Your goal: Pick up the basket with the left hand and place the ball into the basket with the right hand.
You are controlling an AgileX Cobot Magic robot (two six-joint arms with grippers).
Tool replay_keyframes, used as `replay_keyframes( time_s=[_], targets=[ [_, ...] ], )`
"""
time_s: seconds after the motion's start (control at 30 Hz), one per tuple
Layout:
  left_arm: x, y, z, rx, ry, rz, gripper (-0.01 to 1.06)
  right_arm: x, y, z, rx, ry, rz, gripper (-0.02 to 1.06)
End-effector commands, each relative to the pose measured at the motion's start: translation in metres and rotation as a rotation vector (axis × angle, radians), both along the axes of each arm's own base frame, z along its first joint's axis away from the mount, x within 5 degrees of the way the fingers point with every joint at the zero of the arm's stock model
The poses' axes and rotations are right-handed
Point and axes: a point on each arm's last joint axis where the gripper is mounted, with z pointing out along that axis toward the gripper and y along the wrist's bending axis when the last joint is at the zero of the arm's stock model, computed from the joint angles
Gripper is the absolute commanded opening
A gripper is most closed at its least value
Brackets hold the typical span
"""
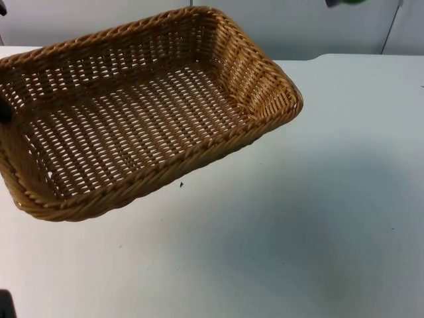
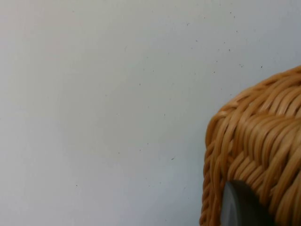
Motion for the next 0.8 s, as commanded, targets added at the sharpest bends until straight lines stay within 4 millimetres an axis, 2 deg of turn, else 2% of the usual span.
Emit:
replay_keyframes(
  time_s=[0.0,0.03,0.1,0.13,0.17,0.2,0.27,0.33,0.47,0.53,0.6,0.77],
  targets=[
    [0.002,-0.002,0.007,-0.029,-0.027,0.017,0.0,-0.019,0.027,0.016,0.062,0.01,0.089,0.0],
    [0.002,-0.002,0.007,-0.029,-0.027,0.017,0.0,-0.019,0.027,0.016,0.062,0.01,0.089,0.0],
    [0.002,-0.002,0.007,-0.029,-0.027,0.017,0.0,-0.027,0.043,0.016,0.077,0.016,0.137,0.0],
    [0.002,-0.002,0.007,-0.029,-0.027,0.017,0.0,-0.037,0.059,0.015,0.092,0.03,0.178,0.0],
    [0.002,-0.002,0.007,-0.029,-0.027,0.017,0.0,-0.042,0.068,0.014,0.1,0.038,0.2,0.0],
    [0.002,-0.002,0.007,-0.029,-0.027,0.017,0.0,-0.042,0.068,0.014,0.1,0.038,0.2,0.0],
    [0.002,-0.002,0.007,-0.029,-0.027,0.017,0.0,-0.055,0.089,0.013,0.126,0.05,0.252,0.0],
    [0.002,-0.002,0.007,-0.029,-0.027,0.017,0.0,-0.058,0.096,0.01,0.125,0.053,0.269,0.0],
    [0.002,-0.002,0.007,-0.029,-0.027,0.017,0.0,-0.073,0.129,-0.01,0.12,0.096,0.344,0.0],
    [0.002,-0.002,0.007,-0.029,-0.027,0.017,0.0,-0.074,0.132,-0.013,0.121,0.104,0.351,0.0],
    [0.002,-0.002,0.007,-0.029,-0.027,0.017,0.0,-0.08,0.147,-0.028,0.11,0.128,0.381,0.0],
    [0.002,-0.002,0.007,-0.029,-0.027,0.017,0.0,-0.077,0.162,-0.05,0.104,0.129,0.4,0.0]
  ],
)
